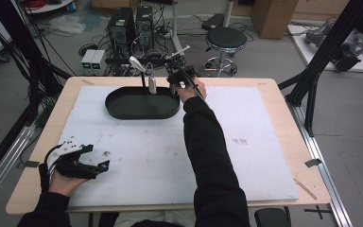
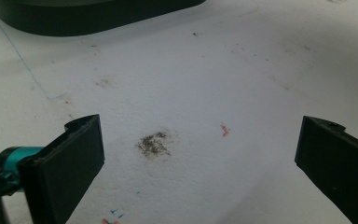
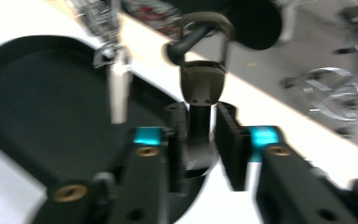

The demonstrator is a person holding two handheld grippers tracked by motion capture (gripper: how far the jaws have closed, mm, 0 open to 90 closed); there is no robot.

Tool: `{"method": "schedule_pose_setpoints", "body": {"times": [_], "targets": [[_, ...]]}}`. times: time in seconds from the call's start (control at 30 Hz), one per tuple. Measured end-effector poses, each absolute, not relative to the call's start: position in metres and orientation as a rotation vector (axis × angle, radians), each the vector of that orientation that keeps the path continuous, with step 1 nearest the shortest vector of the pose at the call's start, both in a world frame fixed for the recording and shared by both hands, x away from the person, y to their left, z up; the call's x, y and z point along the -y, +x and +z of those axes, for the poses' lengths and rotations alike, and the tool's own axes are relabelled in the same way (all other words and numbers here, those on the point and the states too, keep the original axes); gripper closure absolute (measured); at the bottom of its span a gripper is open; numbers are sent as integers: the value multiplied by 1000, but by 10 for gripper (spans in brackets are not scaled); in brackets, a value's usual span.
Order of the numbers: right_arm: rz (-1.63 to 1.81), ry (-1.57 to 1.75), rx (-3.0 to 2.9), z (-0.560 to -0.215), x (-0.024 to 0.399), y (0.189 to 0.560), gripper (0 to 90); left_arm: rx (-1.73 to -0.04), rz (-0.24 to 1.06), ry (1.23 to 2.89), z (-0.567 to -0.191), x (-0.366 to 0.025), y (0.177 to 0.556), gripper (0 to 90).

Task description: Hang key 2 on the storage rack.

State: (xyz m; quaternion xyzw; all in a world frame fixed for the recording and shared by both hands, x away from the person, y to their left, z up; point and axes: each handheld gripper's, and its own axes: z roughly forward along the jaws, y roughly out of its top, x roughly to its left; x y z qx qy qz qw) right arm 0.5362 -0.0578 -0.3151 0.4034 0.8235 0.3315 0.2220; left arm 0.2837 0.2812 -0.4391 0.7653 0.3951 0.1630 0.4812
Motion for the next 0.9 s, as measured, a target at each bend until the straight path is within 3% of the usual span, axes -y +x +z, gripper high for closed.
{"method": "schedule_pose_setpoints", "body": {"times": [0.1, 0.27, 0.43, 0.47, 0.9], "targets": [[917, 1102, -2313, -317, 62, 534, 608, -966, 399, 1864, -439, -281, 283, 17], [1033, 1113, -2339, -318, 72, 529, 371, -967, 404, 1863, -439, -282, 284, 17], [1026, 1125, -2403, -323, 85, 525, 39, -962, 406, 1864, -439, -282, 284, 17], [1007, 1123, -2403, -323, 86, 524, 7, -962, 406, 1865, -439, -282, 284, 17], [1075, 1090, -2409, -320, 120, 500, 7, -961, 402, 1865, -439, -281, 284, 17]]}}
